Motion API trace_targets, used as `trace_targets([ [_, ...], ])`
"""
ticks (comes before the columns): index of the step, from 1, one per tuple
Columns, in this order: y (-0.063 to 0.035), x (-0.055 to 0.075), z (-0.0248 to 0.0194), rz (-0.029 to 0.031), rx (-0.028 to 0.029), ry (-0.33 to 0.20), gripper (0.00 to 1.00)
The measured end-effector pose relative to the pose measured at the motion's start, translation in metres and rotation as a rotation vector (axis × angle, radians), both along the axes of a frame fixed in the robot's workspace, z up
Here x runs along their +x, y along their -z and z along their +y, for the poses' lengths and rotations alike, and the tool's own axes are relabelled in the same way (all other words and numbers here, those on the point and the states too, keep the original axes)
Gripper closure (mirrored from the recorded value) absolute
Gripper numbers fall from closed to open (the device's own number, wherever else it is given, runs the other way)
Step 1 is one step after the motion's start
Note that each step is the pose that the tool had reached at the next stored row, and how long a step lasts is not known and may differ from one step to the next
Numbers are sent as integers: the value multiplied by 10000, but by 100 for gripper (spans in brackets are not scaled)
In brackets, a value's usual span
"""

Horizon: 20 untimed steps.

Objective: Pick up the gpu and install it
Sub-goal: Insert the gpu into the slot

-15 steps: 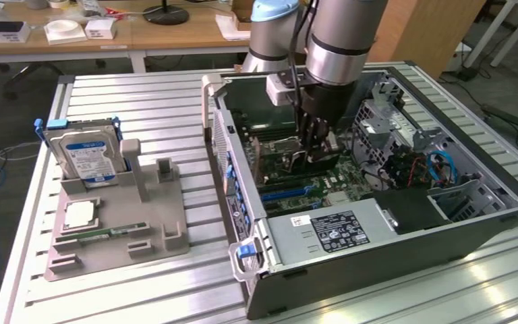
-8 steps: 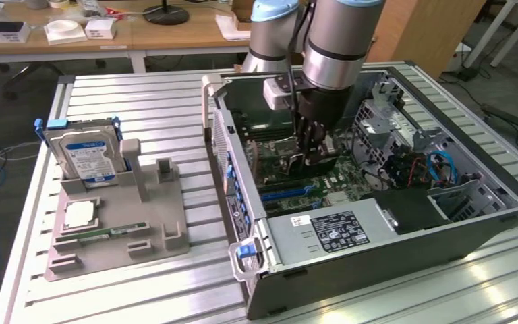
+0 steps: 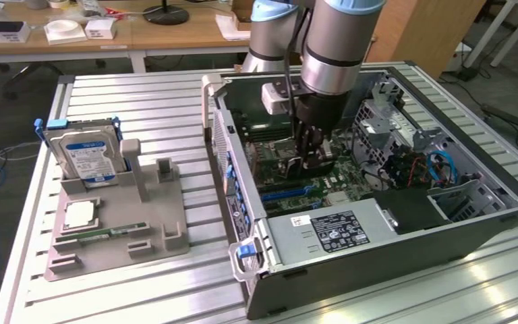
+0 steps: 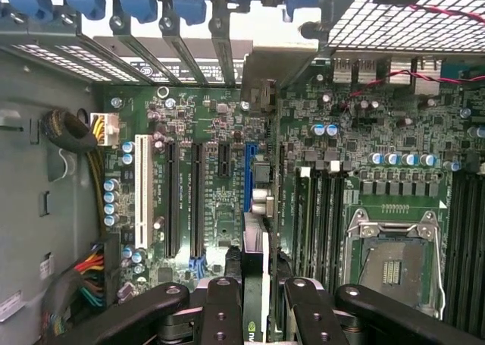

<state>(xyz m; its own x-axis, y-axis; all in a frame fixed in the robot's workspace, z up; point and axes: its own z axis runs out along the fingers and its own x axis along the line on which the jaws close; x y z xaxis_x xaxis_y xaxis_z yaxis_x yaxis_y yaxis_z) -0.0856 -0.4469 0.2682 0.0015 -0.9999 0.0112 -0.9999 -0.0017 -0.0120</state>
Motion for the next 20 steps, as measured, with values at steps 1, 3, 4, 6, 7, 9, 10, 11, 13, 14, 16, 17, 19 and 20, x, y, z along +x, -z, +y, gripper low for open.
trace_targets([
  [1, 9, -1, -2, 2, 0, 0, 74],
  [3, 24, -5, -5, 3, 0, 0, 74],
  [4, 31, -7, -7, 4, -1, 1, 74],
  [6, 46, -14, -9, 4, -1, 1, 74],
  [7, 54, -18, -10, 5, 0, 0, 74],
  [9, 68, -27, -11, 6, 0, -1, 74],
  [10, 74, -31, -12, 6, 0, -1, 74],
  [11, 80, -35, -12, 7, -1, -2, 74],
  [13, 90, -40, -13, 8, -1, -4, 74],
  [14, 93, -41, -15, 8, -2, -6, 74],
  [16, 100, -44, -23, 7, 0, -3, 74],
  [17, 103, -45, -28, 7, 0, -2, 74],
  [19, 110, -47, -37, 7, 0, -2, 74],
  [20, 113, -48, -41, 7, 0, -3, 74],
])
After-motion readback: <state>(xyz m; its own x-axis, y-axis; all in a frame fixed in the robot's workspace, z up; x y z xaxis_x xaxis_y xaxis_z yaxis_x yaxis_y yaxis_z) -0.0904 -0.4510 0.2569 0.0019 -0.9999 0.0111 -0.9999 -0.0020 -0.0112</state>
